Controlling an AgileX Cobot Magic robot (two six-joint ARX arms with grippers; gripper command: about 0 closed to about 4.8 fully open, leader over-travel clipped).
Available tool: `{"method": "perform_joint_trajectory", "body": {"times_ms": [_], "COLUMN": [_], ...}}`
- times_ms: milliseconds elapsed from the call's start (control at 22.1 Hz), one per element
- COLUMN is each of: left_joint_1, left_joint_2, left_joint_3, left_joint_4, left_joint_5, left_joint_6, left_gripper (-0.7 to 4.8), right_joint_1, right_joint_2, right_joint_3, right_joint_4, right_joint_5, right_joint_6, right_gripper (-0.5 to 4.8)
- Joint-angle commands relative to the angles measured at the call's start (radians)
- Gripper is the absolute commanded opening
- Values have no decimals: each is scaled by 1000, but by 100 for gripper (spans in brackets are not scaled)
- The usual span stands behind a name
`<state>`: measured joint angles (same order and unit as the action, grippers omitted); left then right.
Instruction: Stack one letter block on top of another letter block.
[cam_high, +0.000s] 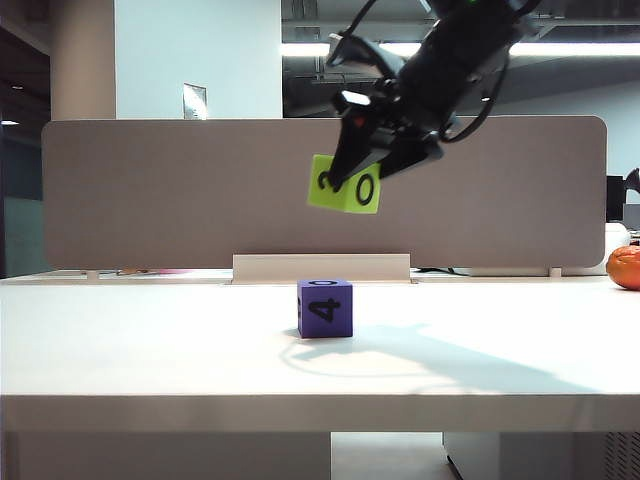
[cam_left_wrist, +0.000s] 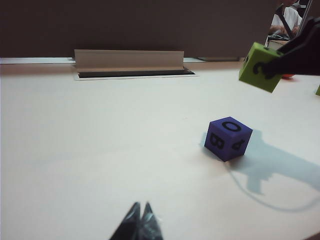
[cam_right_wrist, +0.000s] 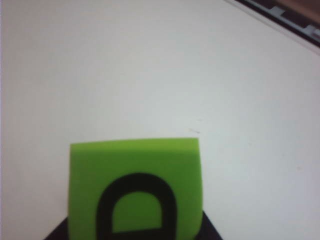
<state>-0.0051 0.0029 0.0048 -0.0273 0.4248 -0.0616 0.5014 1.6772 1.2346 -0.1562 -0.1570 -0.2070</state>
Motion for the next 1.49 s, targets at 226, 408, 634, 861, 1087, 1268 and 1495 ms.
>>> {"method": "perform_joint_trajectory", "body": {"times_ms": [226, 408, 634, 861, 1087, 1268, 1495], "left_joint_1": [-1, -1, -1, -1, -1, -1, -1], "left_joint_2": [1, 1, 1, 1, 1, 1, 1], "left_joint_3": [5, 5, 5, 5, 5, 5, 5], "left_joint_4": [5, 5, 5, 5, 5, 5, 5], "left_joint_5": [6, 6, 6, 6, 6, 6, 6], "left_joint_6": [-2, -2, -2, -2, -2, -2, -2], "left_gripper": [-6, -6, -6, -6, -6, -6, -6], "right_joint_1": [35, 33, 34, 34, 34, 34, 35], "right_joint_2": [111, 144, 174, 183, 180, 180, 176], "right_joint_3": [73, 72, 72, 72, 79, 122, 203], "right_joint_4": [-35, -51, -54, -49, -15, -49, -114], "right_joint_5": [-2, 3, 6, 9, 9, 2, -2], "right_joint_6": [1, 1, 1, 1, 1, 1, 1], "right_gripper": [210, 210, 219, 319, 366, 415, 432]}}
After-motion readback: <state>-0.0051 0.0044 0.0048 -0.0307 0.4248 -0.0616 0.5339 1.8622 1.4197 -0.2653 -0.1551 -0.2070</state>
